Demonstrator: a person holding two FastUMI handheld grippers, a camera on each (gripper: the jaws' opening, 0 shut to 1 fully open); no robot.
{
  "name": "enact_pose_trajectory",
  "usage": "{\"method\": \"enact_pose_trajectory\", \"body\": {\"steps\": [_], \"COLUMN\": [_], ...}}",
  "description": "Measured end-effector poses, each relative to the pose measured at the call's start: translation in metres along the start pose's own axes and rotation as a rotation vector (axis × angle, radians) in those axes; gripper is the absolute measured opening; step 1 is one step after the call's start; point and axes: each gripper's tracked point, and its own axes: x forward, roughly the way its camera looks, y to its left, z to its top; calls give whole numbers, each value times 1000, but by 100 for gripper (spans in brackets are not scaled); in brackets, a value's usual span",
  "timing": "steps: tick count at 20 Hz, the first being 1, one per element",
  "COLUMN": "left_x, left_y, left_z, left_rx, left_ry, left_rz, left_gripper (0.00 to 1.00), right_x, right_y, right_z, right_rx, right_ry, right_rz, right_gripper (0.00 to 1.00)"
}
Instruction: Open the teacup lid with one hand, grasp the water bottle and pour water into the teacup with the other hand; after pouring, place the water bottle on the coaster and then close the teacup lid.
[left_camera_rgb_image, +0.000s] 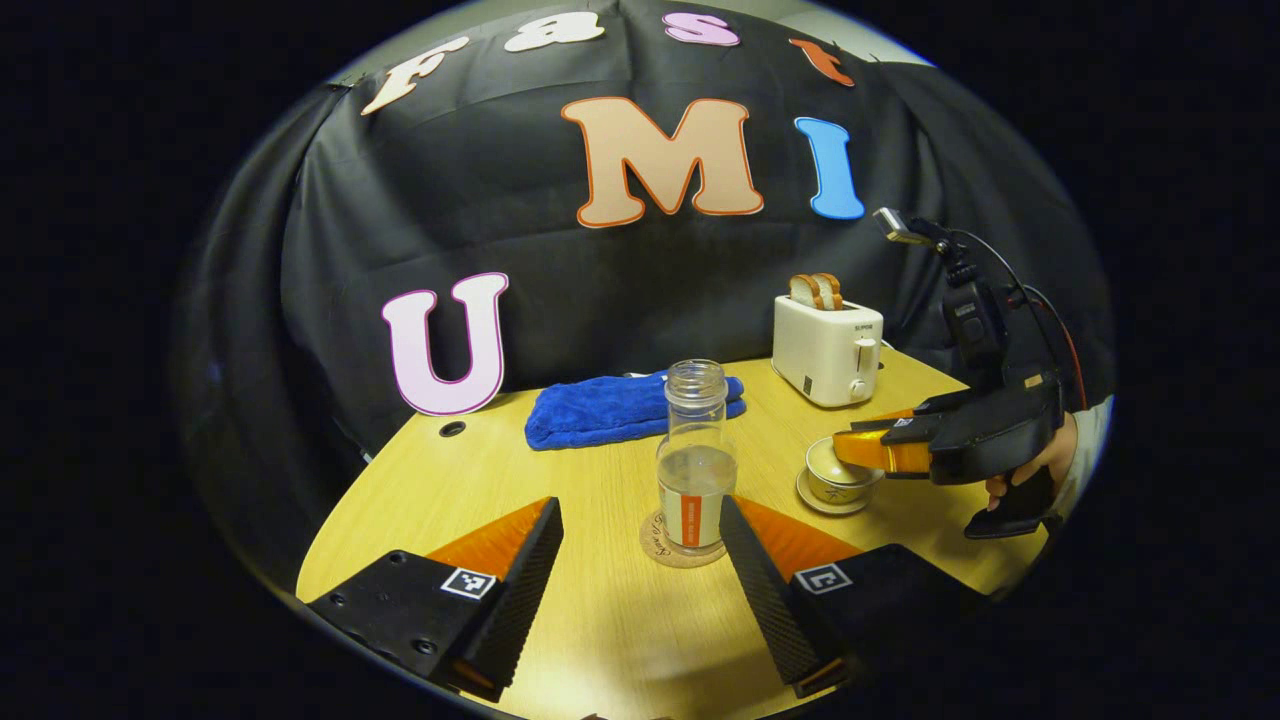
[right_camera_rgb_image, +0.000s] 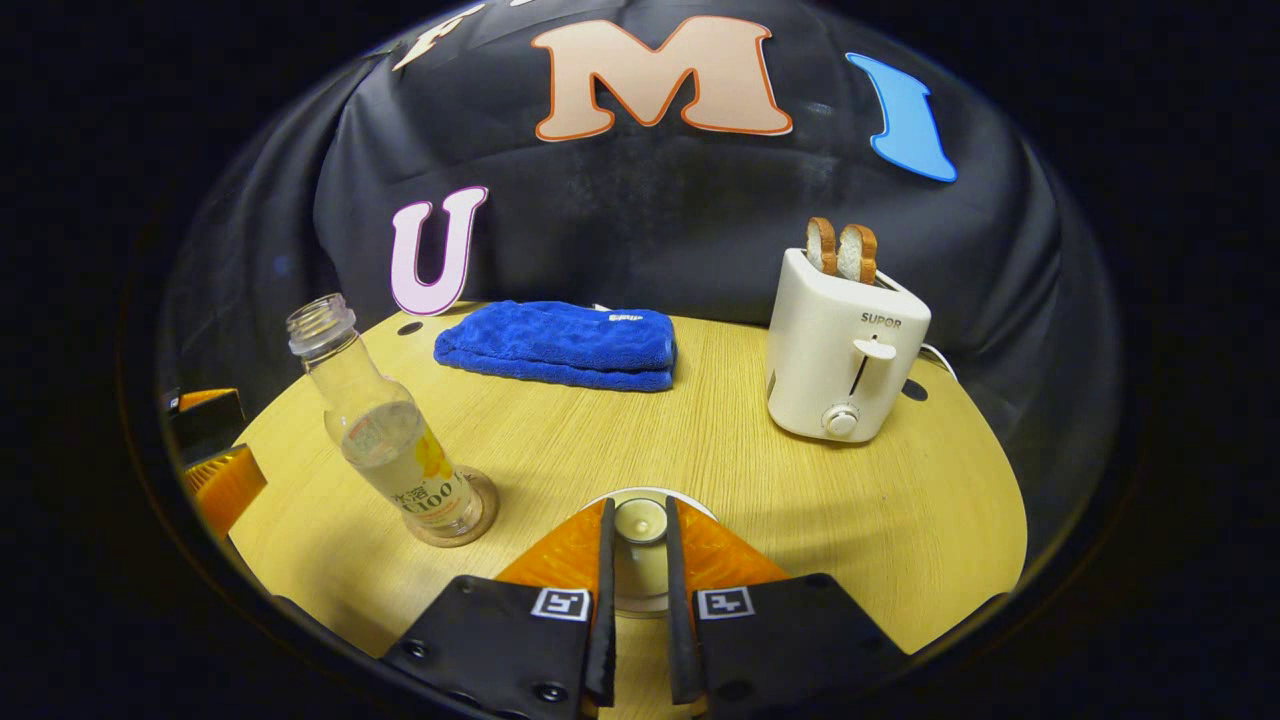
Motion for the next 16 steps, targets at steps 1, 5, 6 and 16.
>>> {"method": "enact_pose_trajectory", "body": {"steps": [1,5,6,16], "left_x": [-2,-2,-2,-2], "left_y": [2,5,4,4], "left_z": [2,14,18,69], "left_rx": [-3,-3,-2,-2], "left_ry": [-4,-20,-27,-125], "left_rz": [2,9,9,3], "left_gripper": [92,92,92,92], "right_x": [0,-2,-4,-77], "right_y": [0,-2,-1,-4], "right_z": [-3,-4,-4,67], "right_rx": [-3,-14,-11,-19], "right_ry": [6,1,-1,-248], "right_rz": [-2,-16,-13,-49], "right_gripper": [22,29,36,96]}}
